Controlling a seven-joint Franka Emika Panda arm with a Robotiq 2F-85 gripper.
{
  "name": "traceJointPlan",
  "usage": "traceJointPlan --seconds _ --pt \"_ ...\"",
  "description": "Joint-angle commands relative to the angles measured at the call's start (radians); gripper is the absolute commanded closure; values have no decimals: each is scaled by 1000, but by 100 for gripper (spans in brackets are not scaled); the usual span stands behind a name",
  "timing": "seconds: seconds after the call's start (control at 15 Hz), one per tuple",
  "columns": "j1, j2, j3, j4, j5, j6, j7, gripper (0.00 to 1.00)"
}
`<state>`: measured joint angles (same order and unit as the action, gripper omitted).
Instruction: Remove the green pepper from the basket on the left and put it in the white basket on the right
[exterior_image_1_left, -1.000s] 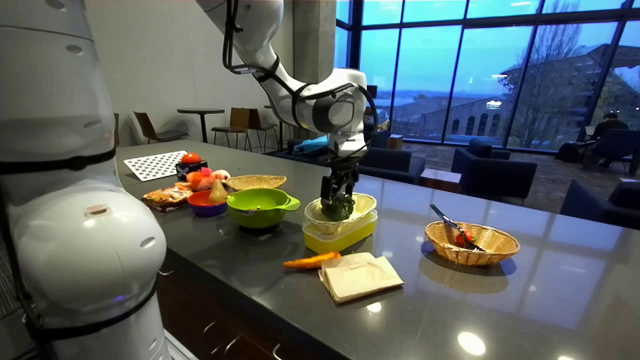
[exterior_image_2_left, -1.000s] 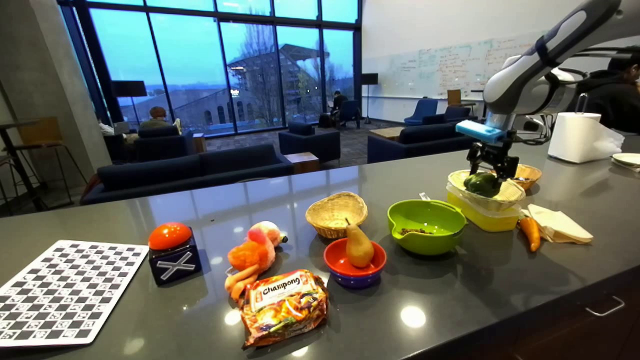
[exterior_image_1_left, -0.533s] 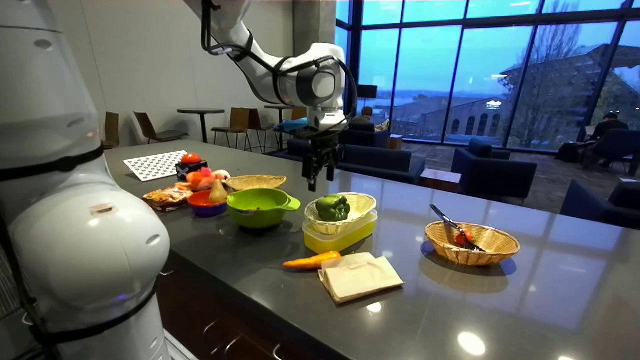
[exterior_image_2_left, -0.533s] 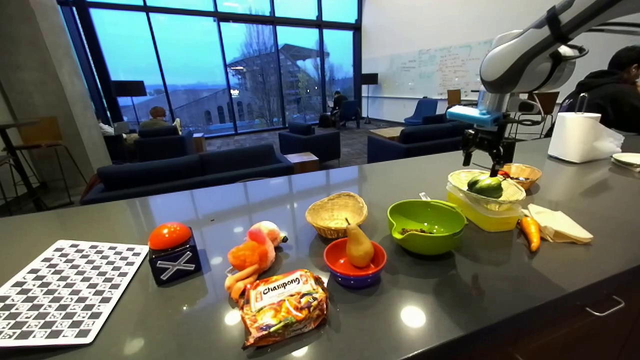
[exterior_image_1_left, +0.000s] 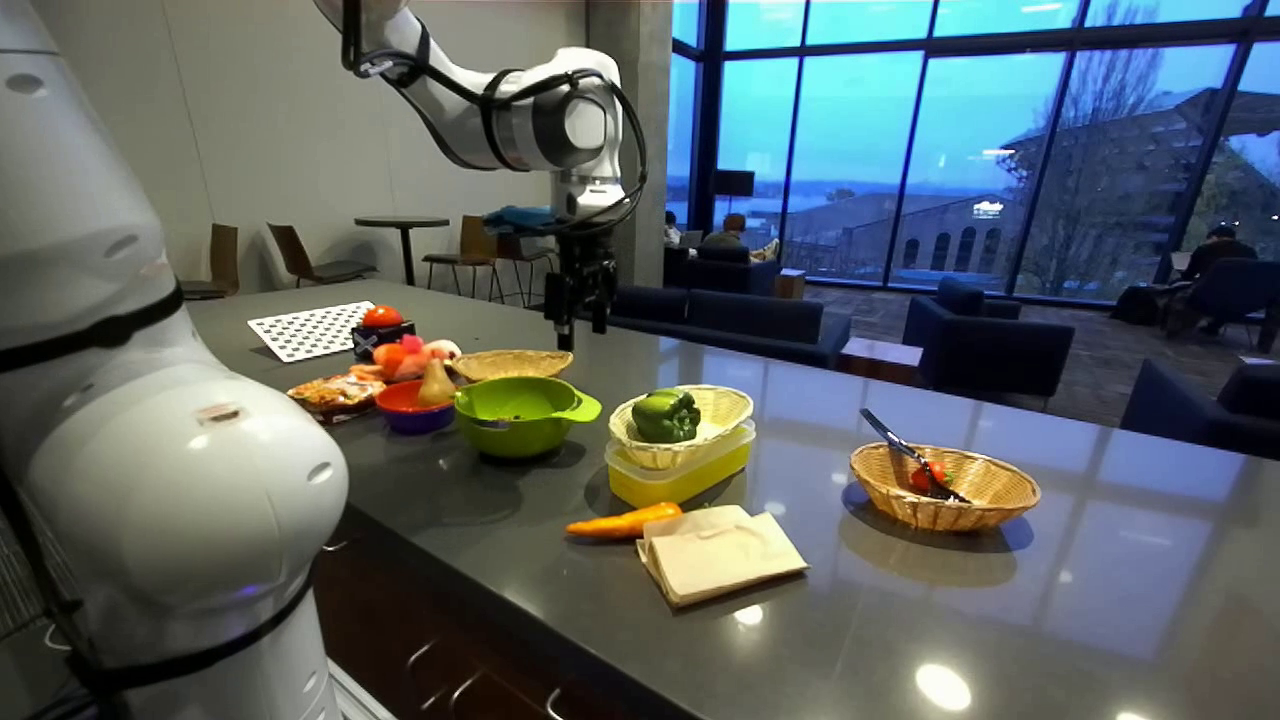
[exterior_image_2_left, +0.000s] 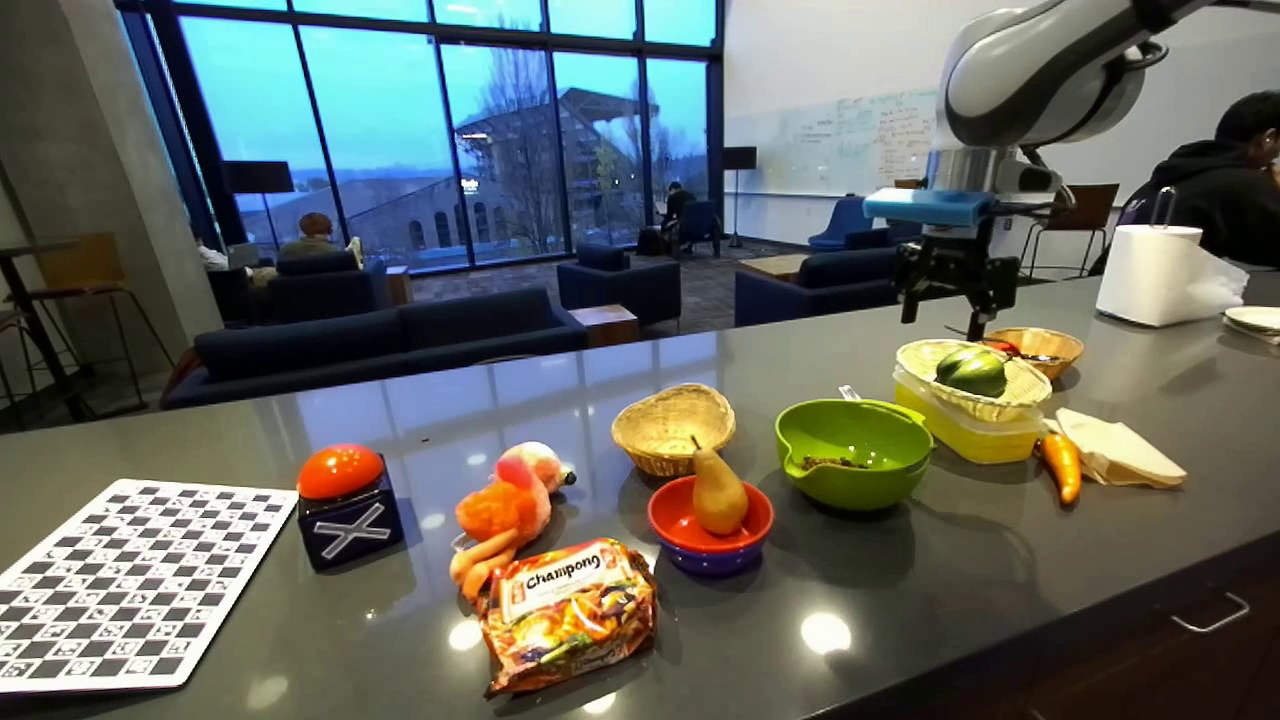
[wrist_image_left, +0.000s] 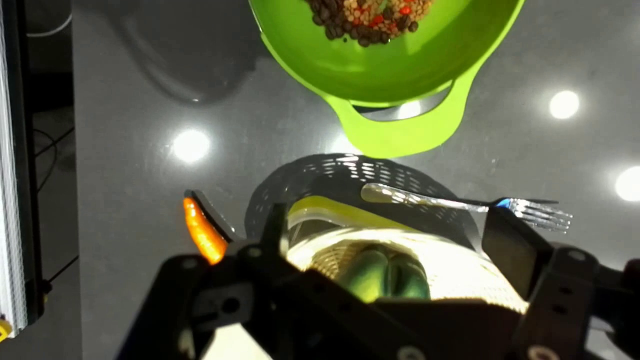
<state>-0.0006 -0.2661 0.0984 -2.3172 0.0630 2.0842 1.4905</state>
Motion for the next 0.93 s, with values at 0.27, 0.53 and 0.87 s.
traceJointPlan --seconds 0.27,0.53,0.87 --pt "60 -39 73 -10 -2 -24 7 0" --pt "77 -49 91 -12 2 -25 -7 0" --pt "81 -26 96 1 1 -12 -10 0"
